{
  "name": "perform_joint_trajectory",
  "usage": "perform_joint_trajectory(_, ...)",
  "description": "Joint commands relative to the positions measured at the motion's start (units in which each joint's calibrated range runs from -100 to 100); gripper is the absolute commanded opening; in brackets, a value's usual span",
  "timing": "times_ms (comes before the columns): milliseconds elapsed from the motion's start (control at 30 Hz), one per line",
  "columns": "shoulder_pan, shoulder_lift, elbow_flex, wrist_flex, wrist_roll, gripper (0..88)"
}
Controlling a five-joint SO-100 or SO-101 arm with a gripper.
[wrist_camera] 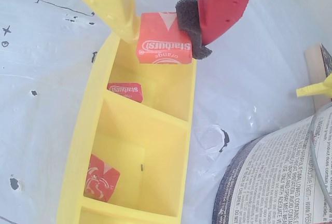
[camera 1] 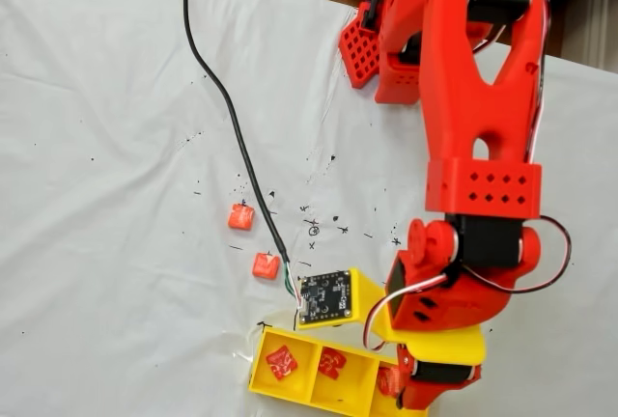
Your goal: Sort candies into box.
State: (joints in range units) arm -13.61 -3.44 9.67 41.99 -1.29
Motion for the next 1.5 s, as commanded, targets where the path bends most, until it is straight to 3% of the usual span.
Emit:
perform_joint_trajectory(0,-1.51,-1.23,-4.89,-1.02,-0.68,24.1)
perform_joint_trajectory(200,-1.51,-1.57,-4.71,-0.77,-0.44,39.1)
perform_joint_trajectory(400,-1.51,-2.33,-4.53,-0.28,-0.34,40.8)
perform_joint_trajectory(533,-1.51,-3.09,-4.35,0.13,-0.05,33.8)
perform_joint_trajectory(667,-1.61,-4.45,-3.8,1.03,0.34,3.9)
perform_joint_trajectory(1000,3.11,-12.85,-4.53,14.37,1.71,0.2)
perform_joint_trajectory(1267,12.89,-18.11,-6.99,28.94,6.98,0.2)
perform_joint_trajectory(1467,21.22,-18.7,-2.62,28.37,12.21,0.2)
